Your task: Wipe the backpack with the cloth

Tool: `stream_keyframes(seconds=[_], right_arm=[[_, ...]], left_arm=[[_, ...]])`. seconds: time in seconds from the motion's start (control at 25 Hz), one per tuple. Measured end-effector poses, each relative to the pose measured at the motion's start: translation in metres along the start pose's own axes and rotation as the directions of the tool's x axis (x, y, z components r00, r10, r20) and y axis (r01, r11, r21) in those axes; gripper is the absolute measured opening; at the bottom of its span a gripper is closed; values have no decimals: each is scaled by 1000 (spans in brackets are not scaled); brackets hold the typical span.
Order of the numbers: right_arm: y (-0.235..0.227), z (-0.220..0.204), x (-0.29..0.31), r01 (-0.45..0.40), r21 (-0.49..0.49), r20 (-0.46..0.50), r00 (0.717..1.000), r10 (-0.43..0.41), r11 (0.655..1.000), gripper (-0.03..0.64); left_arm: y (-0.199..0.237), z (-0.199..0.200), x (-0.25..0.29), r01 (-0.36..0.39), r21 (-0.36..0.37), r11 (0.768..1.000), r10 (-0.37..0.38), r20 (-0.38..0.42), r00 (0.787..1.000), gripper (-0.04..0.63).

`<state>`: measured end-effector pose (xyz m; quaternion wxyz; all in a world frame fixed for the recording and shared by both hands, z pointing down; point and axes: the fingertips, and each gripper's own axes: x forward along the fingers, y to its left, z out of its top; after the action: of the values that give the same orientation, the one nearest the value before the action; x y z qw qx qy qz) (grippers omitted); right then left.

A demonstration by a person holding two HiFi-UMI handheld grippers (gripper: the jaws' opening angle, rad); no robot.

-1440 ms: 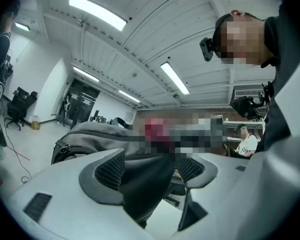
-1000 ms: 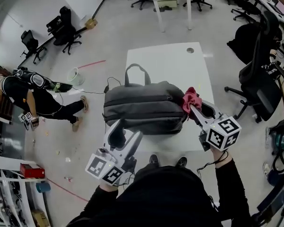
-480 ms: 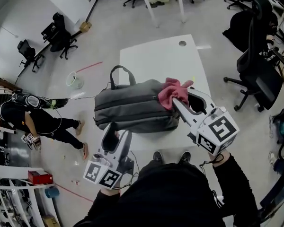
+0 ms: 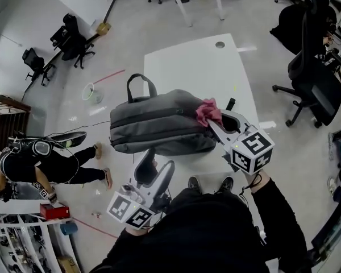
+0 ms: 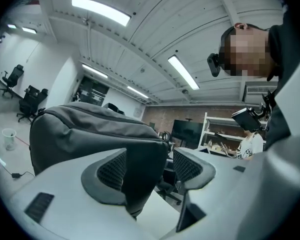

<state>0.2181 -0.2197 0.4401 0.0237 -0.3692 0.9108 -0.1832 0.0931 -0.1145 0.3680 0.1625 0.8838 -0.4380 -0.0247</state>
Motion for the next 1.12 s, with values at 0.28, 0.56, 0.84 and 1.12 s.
stream_keyframes(seconds=[0.28, 0.56, 0.84, 1.12], right_arm=[[-64, -137, -4, 162, 301, -241, 966, -89, 940, 95], [-45, -26, -23, -5, 363, 122, 992, -42, 932, 95], [-38, -32, 19, -75, 350, 22, 997, 72, 934, 92], [-124, -173, 8, 203, 588, -204, 974, -99, 783, 89]], left_arm=[[13, 4, 6, -28, 15, 999, 28, -14, 1000, 297], [17, 1, 6, -27, 25, 999, 28, -24, 999, 296], [21, -5, 4, -59, -9, 998, 59, -18, 998, 296], [24, -5, 9, -56, -12, 998, 56, -29, 998, 296]])
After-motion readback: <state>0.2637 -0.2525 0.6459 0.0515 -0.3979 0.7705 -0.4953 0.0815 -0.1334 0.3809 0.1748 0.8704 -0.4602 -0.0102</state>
